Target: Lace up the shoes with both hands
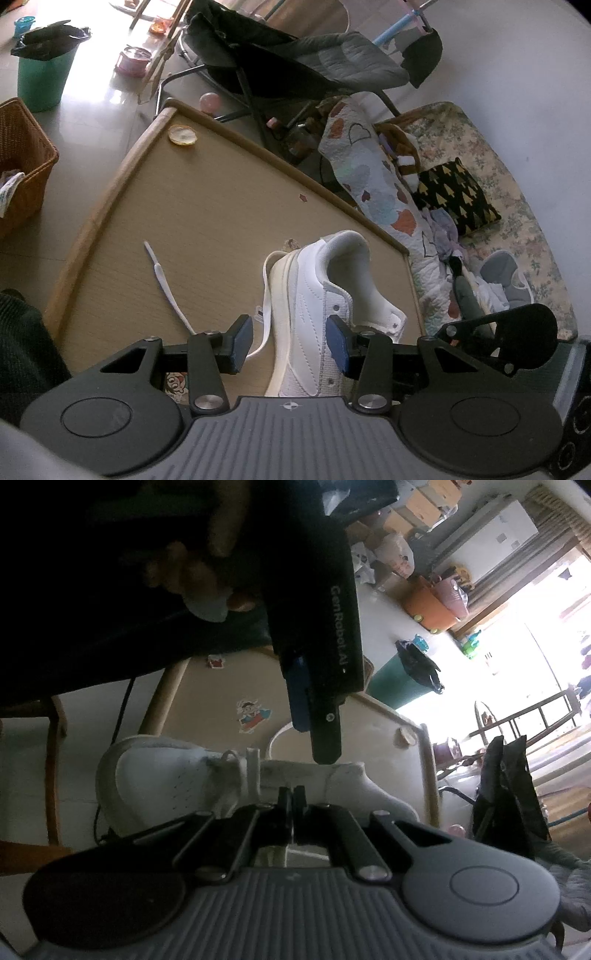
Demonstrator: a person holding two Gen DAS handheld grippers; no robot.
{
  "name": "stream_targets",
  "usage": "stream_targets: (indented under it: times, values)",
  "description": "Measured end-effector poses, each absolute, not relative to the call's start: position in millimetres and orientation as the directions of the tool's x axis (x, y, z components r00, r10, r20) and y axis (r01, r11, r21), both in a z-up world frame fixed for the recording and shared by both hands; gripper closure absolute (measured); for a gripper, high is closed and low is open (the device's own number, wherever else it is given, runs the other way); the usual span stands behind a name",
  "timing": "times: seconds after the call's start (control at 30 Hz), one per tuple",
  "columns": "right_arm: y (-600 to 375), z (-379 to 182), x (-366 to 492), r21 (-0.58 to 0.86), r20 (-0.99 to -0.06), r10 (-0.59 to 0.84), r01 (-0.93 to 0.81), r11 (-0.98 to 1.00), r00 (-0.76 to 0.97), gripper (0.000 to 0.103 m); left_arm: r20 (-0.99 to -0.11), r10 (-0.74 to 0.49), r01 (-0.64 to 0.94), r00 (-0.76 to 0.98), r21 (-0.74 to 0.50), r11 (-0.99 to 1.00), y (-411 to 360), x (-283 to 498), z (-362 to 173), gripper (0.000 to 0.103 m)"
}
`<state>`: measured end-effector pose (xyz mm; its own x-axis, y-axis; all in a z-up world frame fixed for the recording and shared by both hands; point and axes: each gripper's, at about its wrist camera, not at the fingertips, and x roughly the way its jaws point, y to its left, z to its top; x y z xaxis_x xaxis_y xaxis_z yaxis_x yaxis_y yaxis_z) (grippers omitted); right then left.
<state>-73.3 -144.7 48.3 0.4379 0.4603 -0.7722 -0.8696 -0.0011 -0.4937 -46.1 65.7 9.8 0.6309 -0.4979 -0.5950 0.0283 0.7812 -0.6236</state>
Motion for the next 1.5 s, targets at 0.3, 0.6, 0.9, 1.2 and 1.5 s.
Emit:
stream_targets:
  times: [0.3, 0.6, 0.9, 1.2, 1.5]
  values:
    - [-152, 44, -79, -0.511, -0.780, 0.442, -0.859, -0.041, 0.443, 0.102, -0.593, -0.505, 0.027, 0.627, -0.631, 0.775, 67, -45, 8, 0.057]
    - [-154, 47, -85, -0.512, -0.772, 0.466, -0.857, -0.055, 0.432, 0.102, -0.592, -0.509, 0.023, 0.625, -0.638, 0.770, 65, -45, 6, 0.057]
    - [-155, 46, -82, -0.510, -0.760, 0.485, -0.859, -0.034, 0.432, 0.102, -0.593, -0.512, 0.023, 0.621, -0.640, 0.768, 67, -41, 7, 0.057]
    - [-157, 42, -76, -0.498, -0.752, 0.501, -0.867, -0.005, 0.429, 0.102, -0.654, -0.440, 0.046, 0.615, -0.528, 0.848, 49, -42, 36, 0.050]
    - [-162, 41, -79, -0.504, -0.726, 0.525, -0.863, 0.033, 0.444, 0.102, -0.762, -0.329, 0.060, 0.559, -0.358, 0.932, 6, -21, 59, 0.062]
